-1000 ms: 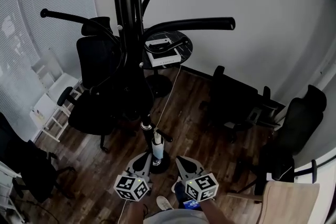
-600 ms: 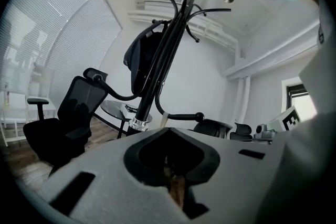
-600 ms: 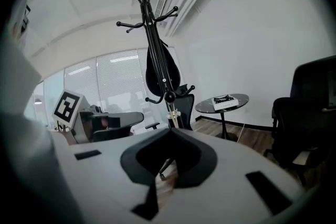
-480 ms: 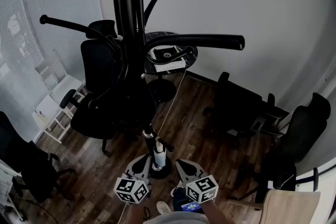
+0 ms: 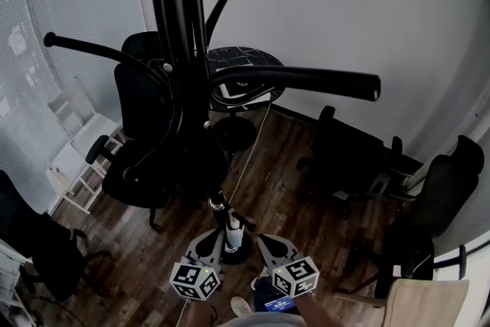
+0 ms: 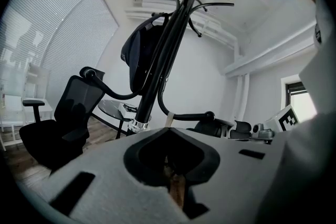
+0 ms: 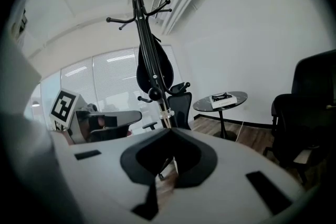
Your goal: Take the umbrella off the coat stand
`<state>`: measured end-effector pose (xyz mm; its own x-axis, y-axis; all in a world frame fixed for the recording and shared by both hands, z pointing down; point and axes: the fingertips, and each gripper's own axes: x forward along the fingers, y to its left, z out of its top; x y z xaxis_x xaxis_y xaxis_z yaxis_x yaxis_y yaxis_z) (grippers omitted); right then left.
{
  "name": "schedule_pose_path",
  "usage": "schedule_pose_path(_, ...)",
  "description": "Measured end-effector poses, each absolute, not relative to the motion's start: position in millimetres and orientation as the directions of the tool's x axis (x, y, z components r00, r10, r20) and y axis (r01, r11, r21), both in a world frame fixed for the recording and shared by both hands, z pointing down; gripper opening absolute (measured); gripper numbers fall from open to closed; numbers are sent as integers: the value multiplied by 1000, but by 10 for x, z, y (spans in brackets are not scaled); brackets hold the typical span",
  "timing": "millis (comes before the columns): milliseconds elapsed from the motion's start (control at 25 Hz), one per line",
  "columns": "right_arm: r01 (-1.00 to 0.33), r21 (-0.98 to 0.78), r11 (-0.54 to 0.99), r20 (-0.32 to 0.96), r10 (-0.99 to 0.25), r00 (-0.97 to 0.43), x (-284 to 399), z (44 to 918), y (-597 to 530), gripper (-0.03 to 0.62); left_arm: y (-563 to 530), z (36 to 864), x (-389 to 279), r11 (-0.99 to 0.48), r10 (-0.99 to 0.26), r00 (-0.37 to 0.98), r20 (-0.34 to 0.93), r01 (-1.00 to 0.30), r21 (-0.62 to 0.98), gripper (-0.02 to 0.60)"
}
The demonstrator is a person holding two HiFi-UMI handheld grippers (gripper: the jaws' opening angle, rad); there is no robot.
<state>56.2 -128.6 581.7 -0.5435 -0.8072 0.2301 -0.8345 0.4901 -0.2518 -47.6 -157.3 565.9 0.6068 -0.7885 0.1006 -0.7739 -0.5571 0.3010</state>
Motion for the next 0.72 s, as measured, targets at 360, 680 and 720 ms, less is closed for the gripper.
schedule_pose_path(360, -821, -225, 525, 212, -796, -567, 470, 5819, -1472, 12, -1733, 5789, -432, -555, -779, 616, 120, -765, 327, 21)
schedule_pose_path(680, -816, -212, 538, 200, -794, -575, 417, 5834, -1592, 12, -1816, 5862, -305, -594, -741, 662, 111, -723, 353, 21)
schedule_pose_path(720, -813, -211, 542, 203, -790, -579, 413, 5844, -1605, 12, -1829, 5874, -288, -595, -739, 665, 111, -721, 355, 21)
